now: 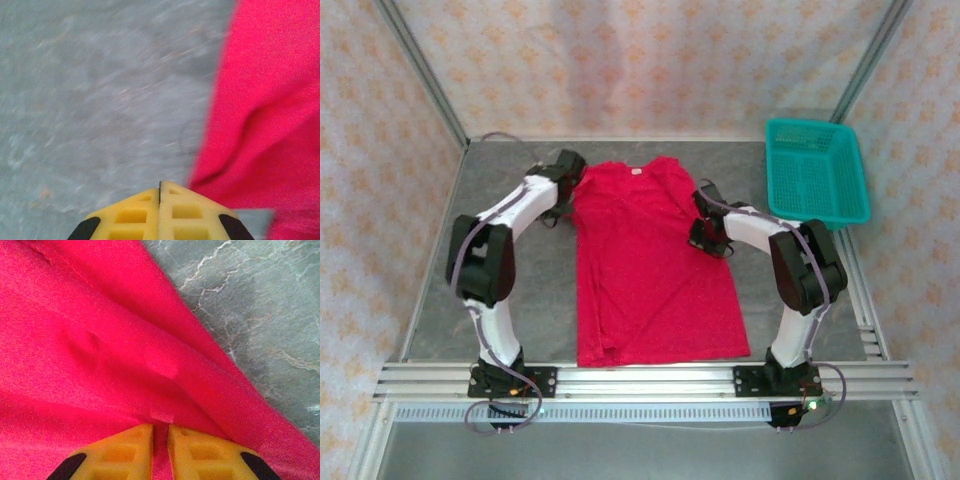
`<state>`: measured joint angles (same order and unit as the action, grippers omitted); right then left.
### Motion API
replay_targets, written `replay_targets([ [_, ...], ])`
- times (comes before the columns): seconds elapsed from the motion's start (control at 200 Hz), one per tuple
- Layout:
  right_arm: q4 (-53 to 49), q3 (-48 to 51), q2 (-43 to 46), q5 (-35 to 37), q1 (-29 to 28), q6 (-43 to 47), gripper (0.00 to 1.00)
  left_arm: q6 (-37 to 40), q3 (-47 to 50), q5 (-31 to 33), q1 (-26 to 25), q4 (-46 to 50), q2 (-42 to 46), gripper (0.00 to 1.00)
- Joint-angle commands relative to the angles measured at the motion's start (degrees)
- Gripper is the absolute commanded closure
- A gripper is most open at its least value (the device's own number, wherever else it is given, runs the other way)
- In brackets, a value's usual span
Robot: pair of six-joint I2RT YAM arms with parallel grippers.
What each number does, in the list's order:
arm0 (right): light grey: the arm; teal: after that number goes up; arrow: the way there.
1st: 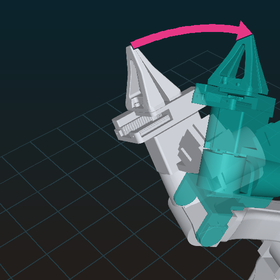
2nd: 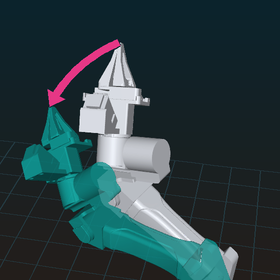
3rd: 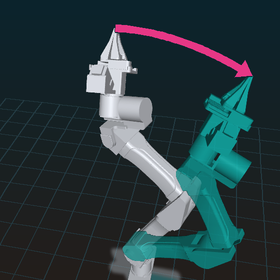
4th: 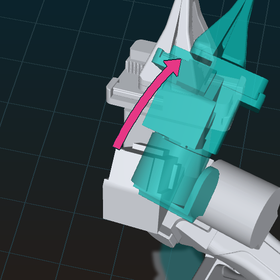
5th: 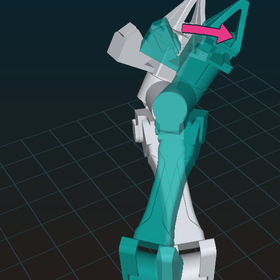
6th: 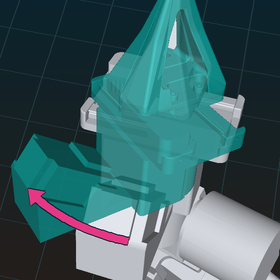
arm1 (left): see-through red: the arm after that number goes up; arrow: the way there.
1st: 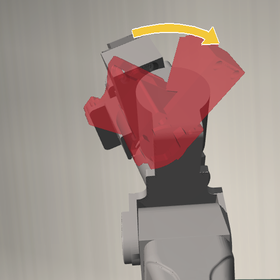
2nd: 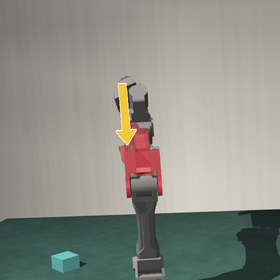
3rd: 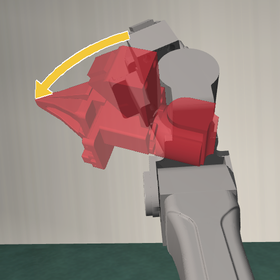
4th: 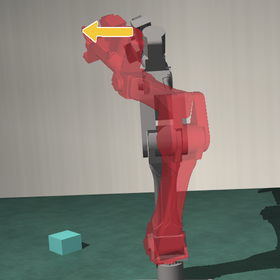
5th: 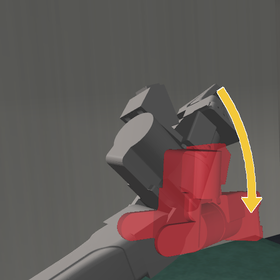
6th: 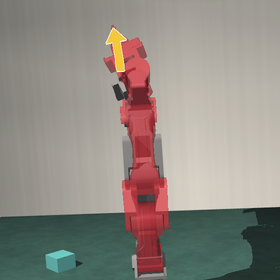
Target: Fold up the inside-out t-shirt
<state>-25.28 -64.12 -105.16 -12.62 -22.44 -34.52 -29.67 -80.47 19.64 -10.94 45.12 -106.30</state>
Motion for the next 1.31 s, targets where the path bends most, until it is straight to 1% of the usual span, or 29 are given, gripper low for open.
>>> replay_targets([
  [0.0,-3.7,1.8,-2.6,3.8,1.1,-0.5,0.83,-11.3,8.2,-0.5,3.8,-3.9,5.6,1.00],
  [0.07,-4.2,1.2,-2.3,3.8,1.1,-0.2,0.83,-15.5,11.4,0.5,5.3,-3.6,8.1,1.00],
  [0.14,-5.4,-0.1,-1.6,3.5,0.9,0.3,0.83,-18.4,13.6,3.9,5.6,-4.2,11.3,0.87],
  [0.175,-6.4,-1.1,-1.0,3.4,0.9,0.8,0.83,-18.5,14.4,4.5,5.5,-5.8,13.1,0.76],
  [0.26,-8.9,-3.7,1.1,3.3,0.6,2.7,0.81,-12.8,14.3,1.1,4.1,-12.3,15.3,0.57],
  [0.285,-9.4,-4.6,1.9,3.6,0.6,3.2,0.79,-10.2,12.9,-0.5,3.3,-13.6,14.7,0.51],
  [0.33,-10.0,-5.8,2.9,4.1,0.6,4.1,0.77,-5.1,8.9,-3.4,1.2,-14.0,12.0,0.44],
  [0.375,-10.6,-7.2,3.5,5.2,0.6,5.1,0.74,-0.4,2.4,-3.3,-1.3,-10.9,7.4,0.42],
  [0.435,-11.0,-9.7,3.1,6.7,0.7,6.9,0.70,5.2,-8.1,0.4,-4.8,-4.1,-0.4,0.42],
  [0.5,-12.3,-13.3,1.4,8.1,0.9,8.4,0.65,8.9,-18.4,5.0,-7.1,2.2,-9.5,0.42],
  [0.54,-13.0,-15.8,-0.1,9.0,1.0,9.4,0.58,9.9,-23.2,6.1,-7.7,4.6,-13.7,0.42],
  [0.57,-13.5,-17.4,-1.4,10.0,1.2,9.8,0.53,10.3,-25.8,6.0,-7.8,5.6,-16.1,0.42],
  [0.646,-14.5,-21.3,-4.1,11.8,1.6,10.8,0.44,11.2,-29.8,5.4,-7.8,5.4,-20.3,0.41],
  [0.776,-15.5,-26.8,-8.4,13.1,2.2,12.0,0.37,12.5,-35.3,4.2,-7.8,4.9,-25.2,0.40],
  [0.946,-16.3,-31.9,-13.2,14.9,2.4,13.6,0.30,13.4,-42.8,6.6,-7.8,8.1,-31.7,0.40],
  [1.021,-17.0,-34.2,-15.8,15.5,2.8,14.1,0.29,14.1,-44.9,7.8,-7.6,8.7,-33.9,0.41],
  [1.081,-17.6,-36.1,-17.9,15.1,3.1,14.2,0.28,14.4,-46.8,8.6,-7.5,9.4,-35.7,0.44],
  [1.136,-17.3,-37.9,-19.8,14.8,3.1,14.3,0.29,14.5,-48.7,9.0,-7.0,10.3,-37.1,0.56],
  [1.196,-17.0,-39.6,-21.9,14.8,3.3,14.4,0.29,14.6,-50.4,9.8,-6.5,11.2,-38.1,0.78],
  [1.221,-16.9,-40.6,-22.8,14.8,3.3,14.3,0.30,14.6,-50.9,10.1,-6.2,11.7,-38.2,0.85],
  [1.266,-16.9,-42.6,-24.7,14.6,3.5,14.0,0.32,14.3,-51.4,10.4,-5.6,12.2,-38.0,0.94],
  [1.301,-16.7,-44.2,-26.1,14.1,3.8,13.9,0.33,14.2,-51.5,10.8,-5.1,12.4,-37.4,0.98],
])
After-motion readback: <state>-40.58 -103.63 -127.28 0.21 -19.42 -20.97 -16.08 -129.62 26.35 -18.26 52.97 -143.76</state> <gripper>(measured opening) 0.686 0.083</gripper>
